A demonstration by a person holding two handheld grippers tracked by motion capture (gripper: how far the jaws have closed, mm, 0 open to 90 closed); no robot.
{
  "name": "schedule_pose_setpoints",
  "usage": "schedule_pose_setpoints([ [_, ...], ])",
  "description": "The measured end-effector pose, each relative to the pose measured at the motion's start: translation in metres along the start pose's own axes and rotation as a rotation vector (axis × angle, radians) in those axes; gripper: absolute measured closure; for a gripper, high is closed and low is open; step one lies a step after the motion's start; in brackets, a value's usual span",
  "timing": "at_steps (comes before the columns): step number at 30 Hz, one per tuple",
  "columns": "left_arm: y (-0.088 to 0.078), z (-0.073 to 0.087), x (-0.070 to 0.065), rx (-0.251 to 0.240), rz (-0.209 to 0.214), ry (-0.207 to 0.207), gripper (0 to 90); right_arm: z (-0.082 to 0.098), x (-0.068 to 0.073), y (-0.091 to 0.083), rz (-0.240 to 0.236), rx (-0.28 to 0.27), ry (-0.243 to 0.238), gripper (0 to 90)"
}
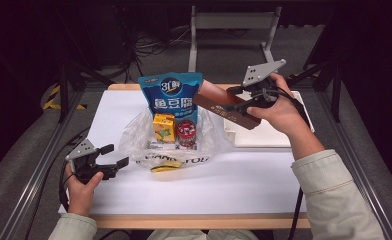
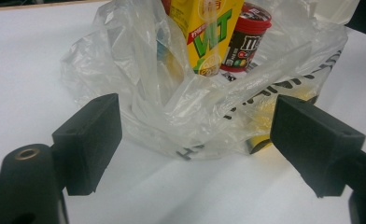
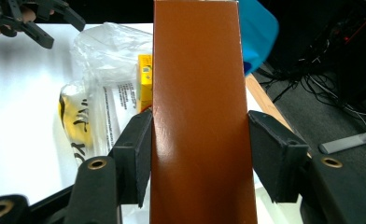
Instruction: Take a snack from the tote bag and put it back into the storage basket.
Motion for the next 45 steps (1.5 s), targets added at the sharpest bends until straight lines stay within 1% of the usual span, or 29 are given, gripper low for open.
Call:
schedule_pose_setpoints([
  [4, -0.001, 0.000, 0.001, -0.006, 0.004, 0.001, 13.7, 0.009, -0.010, -0.004, 0.012, 0.008, 0.022, 43.9],
  [7, -0.001, 0.000, 0.001, -0.004, 0.007, 0.006, 12.4, 0.013, -0.014, -0.005, 0.018, 0.012, 0.034, 43.9],
  [11, -0.001, 0.001, 0.000, 0.001, 0.016, 0.012, 8.6, 0.023, -0.025, -0.012, 0.033, 0.005, 0.064, 43.9],
  [15, -0.002, 0.001, -0.001, -0.001, 0.025, 0.028, 7.0, 0.029, -0.032, -0.017, 0.044, 0.013, 0.072, 43.9],
  [17, -0.002, 0.001, -0.001, -0.001, 0.024, 0.028, 6.5, 0.030, -0.033, -0.018, 0.047, 0.012, 0.075, 43.9],
  [20, 0.000, 0.001, -0.001, 0.002, 0.016, 0.041, 6.1, 0.035, -0.040, -0.021, 0.054, 0.009, 0.085, 43.9],
  [21, 0.001, 0.001, -0.001, 0.010, 0.011, 0.049, 6.1, 0.036, -0.041, -0.021, 0.056, 0.013, 0.087, 43.8],
  [23, 0.001, 0.002, -0.002, 0.016, 0.016, 0.048, 6.1, 0.040, -0.044, -0.022, 0.062, 0.020, 0.095, 43.8],
  [24, 0.002, 0.002, -0.003, 0.025, 0.029, 0.057, 6.2, 0.042, -0.047, -0.022, 0.064, 0.022, 0.102, 43.8],
  [26, 0.003, 0.002, -0.003, 0.028, 0.034, 0.061, 6.2, 0.045, -0.050, -0.022, 0.072, 0.025, 0.111, 43.8],
  [27, 0.003, 0.002, -0.003, 0.029, 0.024, 0.061, 6.1, 0.047, -0.052, -0.022, 0.075, 0.028, 0.115, 43.8],
  [28, 0.003, 0.002, -0.003, 0.029, 0.024, 0.061, 6.1, 0.047, -0.052, -0.022, 0.075, 0.028, 0.115, 43.8],
  [29, 0.004, 0.002, -0.002, 0.030, 0.012, 0.062, 6.0, 0.051, -0.056, -0.021, 0.081, 0.036, 0.125, 43.8],
  [30, 0.004, 0.002, -0.002, 0.030, 0.007, 0.062, 6.0, 0.051, -0.056, -0.021, 0.081, 0.036, 0.125, 43.8],
  [33, 0.003, 0.002, -0.002, 0.024, 0.006, 0.057, 5.6, 0.055, -0.062, -0.021, 0.086, 0.038, 0.139, 43.8],
  [34, 0.002, 0.002, -0.001, 0.022, 0.005, 0.063, 5.5, 0.057, -0.064, -0.020, 0.086, 0.038, 0.144, 43.8],
  [38, 0.003, 0.003, -0.002, 0.034, -0.001, 0.071, 5.4, 0.065, -0.072, -0.017, 0.100, 0.061, 0.151, 43.8],
  [42, 0.003, 0.004, -0.001, 0.036, -0.007, 0.070, 4.9, 0.077, -0.082, -0.010, 0.110, 0.094, 0.176, 43.8],
  [45, 0.004, 0.005, -0.001, 0.038, -0.003, 0.068, 4.9, 0.082, -0.088, -0.009, 0.115, 0.102, 0.191, 43.8],
])
Point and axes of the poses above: each handheld gripper's, and its own axes: y roughly forward along the jaws, z roughly out of its underside, x roughly to its left, the point moved 9 cm from there along y, roughly forward along the jaws, and after that the axes turned 15 degrees about x, right-handed, at the moved point
